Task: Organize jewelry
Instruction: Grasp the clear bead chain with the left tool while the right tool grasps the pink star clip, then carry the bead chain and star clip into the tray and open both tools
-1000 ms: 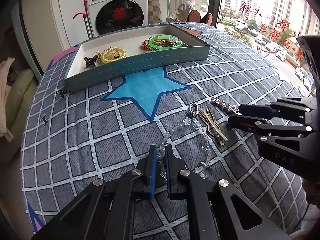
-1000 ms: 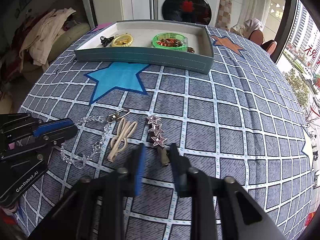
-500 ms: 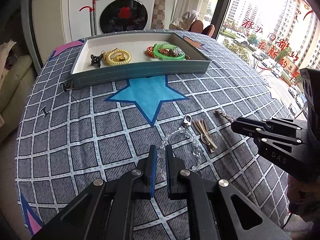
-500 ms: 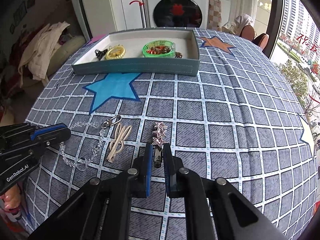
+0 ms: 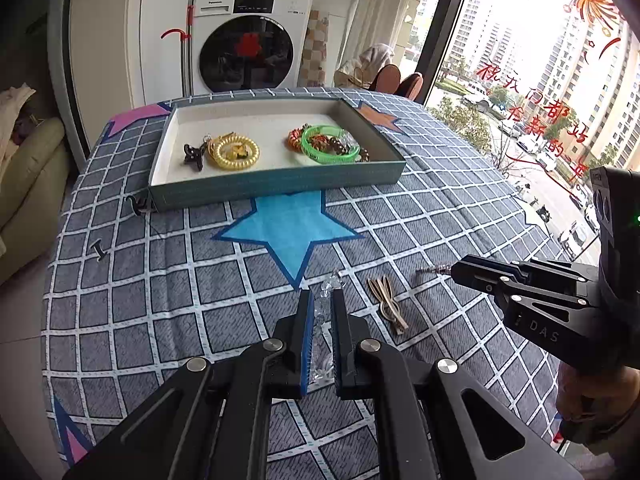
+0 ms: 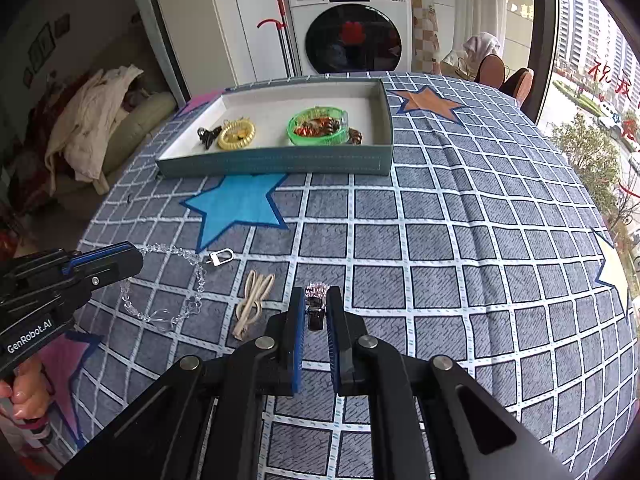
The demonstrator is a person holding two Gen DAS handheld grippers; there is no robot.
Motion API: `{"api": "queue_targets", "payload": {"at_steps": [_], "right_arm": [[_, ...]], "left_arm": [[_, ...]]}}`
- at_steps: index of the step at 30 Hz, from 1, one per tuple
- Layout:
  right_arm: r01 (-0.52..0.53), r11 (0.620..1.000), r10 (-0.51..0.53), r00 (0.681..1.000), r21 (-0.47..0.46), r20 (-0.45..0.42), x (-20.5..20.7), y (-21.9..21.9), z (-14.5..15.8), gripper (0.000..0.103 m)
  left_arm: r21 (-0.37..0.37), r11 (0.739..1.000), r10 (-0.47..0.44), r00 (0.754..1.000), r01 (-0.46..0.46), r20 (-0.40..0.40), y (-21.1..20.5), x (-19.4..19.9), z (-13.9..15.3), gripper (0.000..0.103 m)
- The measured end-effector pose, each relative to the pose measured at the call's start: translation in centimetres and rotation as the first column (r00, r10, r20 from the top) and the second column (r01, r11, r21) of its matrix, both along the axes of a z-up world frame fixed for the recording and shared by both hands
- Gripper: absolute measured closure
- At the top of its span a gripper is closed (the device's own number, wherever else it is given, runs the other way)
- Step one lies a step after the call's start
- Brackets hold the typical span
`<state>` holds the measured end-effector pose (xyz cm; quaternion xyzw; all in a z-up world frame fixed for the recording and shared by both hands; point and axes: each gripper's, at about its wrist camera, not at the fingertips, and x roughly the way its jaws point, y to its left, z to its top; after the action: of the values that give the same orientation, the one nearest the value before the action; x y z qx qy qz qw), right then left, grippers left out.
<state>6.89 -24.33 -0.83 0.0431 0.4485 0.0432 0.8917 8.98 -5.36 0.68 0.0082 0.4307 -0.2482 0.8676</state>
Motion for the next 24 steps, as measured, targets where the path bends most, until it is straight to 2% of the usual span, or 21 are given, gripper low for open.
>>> {"api": "queue_targets", "payload": {"at_steps": [24], "right_arm": [[0.009,0.997,-0.012,0.999,0.08,0.038,3.1,-0.6,2.8,0.092]], "left_arm": [[-0.033,0.998,0.05,0.996,-0.047,0.074,0.9,3.8,3.0,0.075]]}}
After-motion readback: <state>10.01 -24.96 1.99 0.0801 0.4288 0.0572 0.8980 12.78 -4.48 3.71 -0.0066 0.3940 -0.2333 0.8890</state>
